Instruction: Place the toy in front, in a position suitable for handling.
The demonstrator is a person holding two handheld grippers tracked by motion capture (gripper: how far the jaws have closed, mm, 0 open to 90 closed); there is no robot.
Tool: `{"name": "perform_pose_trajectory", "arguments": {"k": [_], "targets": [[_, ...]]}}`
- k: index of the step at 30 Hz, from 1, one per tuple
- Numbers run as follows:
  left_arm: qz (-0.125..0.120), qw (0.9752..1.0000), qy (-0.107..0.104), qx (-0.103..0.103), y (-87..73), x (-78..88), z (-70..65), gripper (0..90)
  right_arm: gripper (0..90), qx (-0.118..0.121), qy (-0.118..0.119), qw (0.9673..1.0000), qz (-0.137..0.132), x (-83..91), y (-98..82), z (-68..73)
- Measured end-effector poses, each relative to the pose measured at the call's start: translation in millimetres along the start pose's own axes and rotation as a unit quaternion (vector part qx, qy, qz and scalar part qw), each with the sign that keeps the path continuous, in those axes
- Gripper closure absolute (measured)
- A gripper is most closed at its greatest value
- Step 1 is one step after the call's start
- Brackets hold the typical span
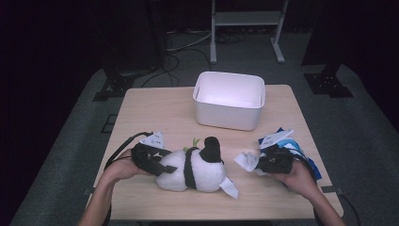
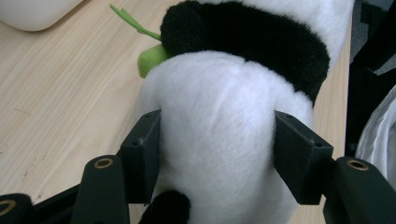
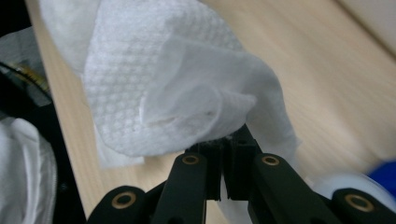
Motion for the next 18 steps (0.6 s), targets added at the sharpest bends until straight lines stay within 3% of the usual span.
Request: {"name": "perform_pose_trajectory", "arguments": {"k": [6,7,8,9,13,18], "targets": [[0.004,1.0000,-0.001,-0.002,0.6,0.2,0.2,37.7,86.1,-0.033,-0.038,0.9986,-0.016,30.2,-11.0,-25.2],[0.003,1.0000,-0.001,0.000,1.5,-0.4,0.1,37.6,86.1,-0.049,-0.055,0.9972,-0.015,41.3,-18.1,-37.2],[0.003,1.0000,-0.001,-0.002,1.8,-0.4,0.3,37.6,86.1,-0.049,-0.055,0.9972,-0.015,41.3,-18.1,-37.2],[0.005,1.0000,-0.002,-0.002,2.2,-0.5,0.2,37.5,86.1,-0.058,-0.069,0.9958,-0.014,48.4,-23.9,-46.6],[0.008,1.0000,-0.002,-0.002,3.2,-0.8,0.5,37.5,85.9,-0.089,-0.088,0.9921,-0.011,58.2,-36.4,-64.1],[0.011,0.9999,-0.002,-0.004,4.3,-1.1,1.0,37.4,83.7,-0.109,-0.114,0.9875,0.006,59.2,-52.0,-80.5]]}}
Point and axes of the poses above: each handheld gripper's, and its own axes: x roughly backward along the jaws, y roughly out of its top, z roughly to its left, the point moved 7 cm from there along -x, roughly forward along the jaws
